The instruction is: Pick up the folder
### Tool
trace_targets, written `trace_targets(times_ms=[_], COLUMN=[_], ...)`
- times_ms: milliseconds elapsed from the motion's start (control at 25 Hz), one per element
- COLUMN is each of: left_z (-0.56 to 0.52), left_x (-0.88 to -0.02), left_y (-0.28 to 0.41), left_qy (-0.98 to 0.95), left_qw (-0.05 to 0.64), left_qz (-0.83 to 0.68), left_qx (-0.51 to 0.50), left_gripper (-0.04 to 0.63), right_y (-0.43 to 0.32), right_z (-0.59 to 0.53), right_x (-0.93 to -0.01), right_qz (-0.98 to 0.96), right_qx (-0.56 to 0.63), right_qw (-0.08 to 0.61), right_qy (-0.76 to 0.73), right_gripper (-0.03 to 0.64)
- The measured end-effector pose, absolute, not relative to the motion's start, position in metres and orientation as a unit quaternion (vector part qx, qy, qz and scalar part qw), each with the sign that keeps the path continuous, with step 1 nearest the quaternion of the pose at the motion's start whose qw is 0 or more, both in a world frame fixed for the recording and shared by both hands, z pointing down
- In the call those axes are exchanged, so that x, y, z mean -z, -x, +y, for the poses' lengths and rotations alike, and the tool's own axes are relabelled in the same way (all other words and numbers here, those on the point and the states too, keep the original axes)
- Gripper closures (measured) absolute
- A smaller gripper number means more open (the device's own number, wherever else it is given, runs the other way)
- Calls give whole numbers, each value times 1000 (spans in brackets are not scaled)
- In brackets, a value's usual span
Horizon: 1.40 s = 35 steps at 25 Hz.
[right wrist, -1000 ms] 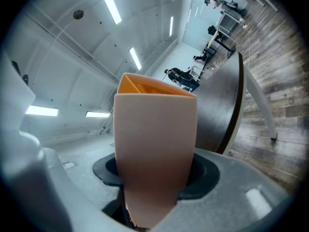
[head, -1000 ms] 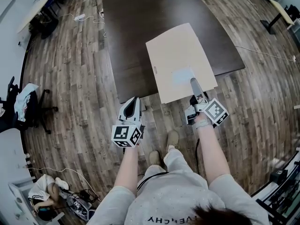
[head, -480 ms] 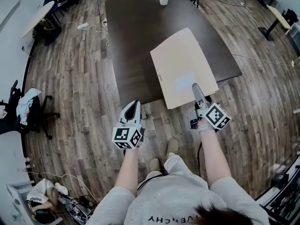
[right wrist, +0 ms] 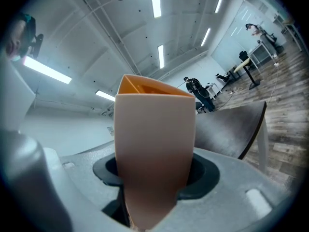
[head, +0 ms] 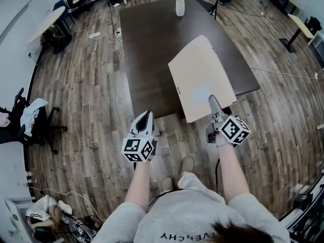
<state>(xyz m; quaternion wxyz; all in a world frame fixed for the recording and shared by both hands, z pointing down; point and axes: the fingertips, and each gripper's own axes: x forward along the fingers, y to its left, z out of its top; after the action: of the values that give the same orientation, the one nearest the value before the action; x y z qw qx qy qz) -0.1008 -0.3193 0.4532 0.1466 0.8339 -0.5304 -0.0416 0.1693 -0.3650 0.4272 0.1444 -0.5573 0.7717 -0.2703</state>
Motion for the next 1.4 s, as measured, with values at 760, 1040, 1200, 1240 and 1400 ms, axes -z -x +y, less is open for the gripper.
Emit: trace_targets(times_ms=[760,1040,1200,1240,1400], left_z=[-299,-293,-288,-286,-283], left_x=[-409,-395,-385,-383,-374], left_y=[111,116,121,121,121], left_qy=[-837,-833,-831,-831,-831], left_qw=[137,133,126,124,119], left_qz=[-526,-532,-535,-535,-536], left_qx=[61,73,81,82,89], left_gripper=[597,597,597,597,597], right_y=[-166,-172,-172,-173,-175], right_z=[-333,-320,-311,-309,-304], right_x=[-384,-370,-364,-363,-356], right_qz=[789,790,791,791,790], right_qx=[195,168,154,151,146], right_qw=[112,104,98,98,101], right_qy=[572,580,584,585,587], right_gripper=[353,353,353,353,353])
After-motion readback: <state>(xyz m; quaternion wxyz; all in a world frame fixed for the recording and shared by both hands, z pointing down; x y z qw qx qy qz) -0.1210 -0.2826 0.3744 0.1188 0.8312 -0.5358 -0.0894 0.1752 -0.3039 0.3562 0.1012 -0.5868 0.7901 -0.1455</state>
